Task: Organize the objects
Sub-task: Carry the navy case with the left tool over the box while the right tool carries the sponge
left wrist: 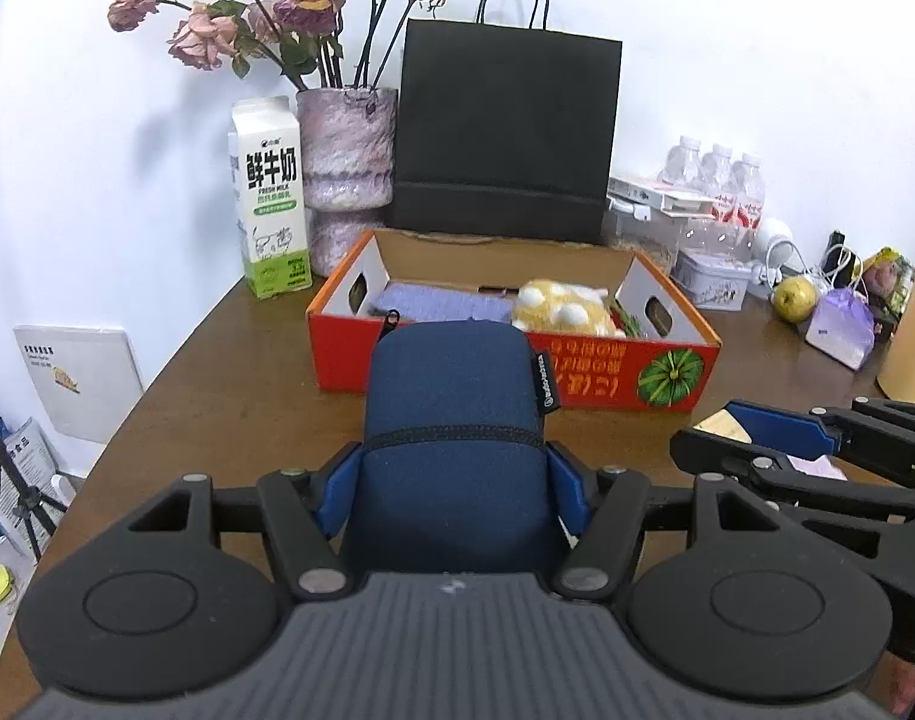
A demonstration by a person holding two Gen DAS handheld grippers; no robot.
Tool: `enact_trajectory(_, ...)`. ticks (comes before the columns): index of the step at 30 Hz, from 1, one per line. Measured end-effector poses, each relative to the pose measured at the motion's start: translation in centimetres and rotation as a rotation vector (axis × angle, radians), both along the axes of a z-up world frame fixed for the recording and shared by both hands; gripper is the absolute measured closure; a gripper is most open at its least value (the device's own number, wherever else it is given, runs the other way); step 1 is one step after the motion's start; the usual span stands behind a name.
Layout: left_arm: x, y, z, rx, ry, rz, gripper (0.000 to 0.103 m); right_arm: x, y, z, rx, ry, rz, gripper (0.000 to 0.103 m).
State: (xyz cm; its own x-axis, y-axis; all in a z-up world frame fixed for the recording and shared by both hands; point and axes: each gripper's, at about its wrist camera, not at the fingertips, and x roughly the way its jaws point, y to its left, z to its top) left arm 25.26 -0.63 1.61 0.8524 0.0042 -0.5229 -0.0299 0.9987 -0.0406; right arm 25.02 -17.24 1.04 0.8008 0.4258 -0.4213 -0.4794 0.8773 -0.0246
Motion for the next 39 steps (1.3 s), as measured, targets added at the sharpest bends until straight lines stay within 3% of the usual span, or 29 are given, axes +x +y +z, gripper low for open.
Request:
enact_trajectory(22,9.0,1.0,0.6,-0.051,-0.043,0.03,0.038,8.7,1.8,0.3,0.062,-0.014,-0.072,0.074)
enact_trajectory(39,15.2,1.5,0.9,-0.04,-0.08,0.016,0.038,14.6,2.3,0.8,0.103,-0.034,-0.124,0.074)
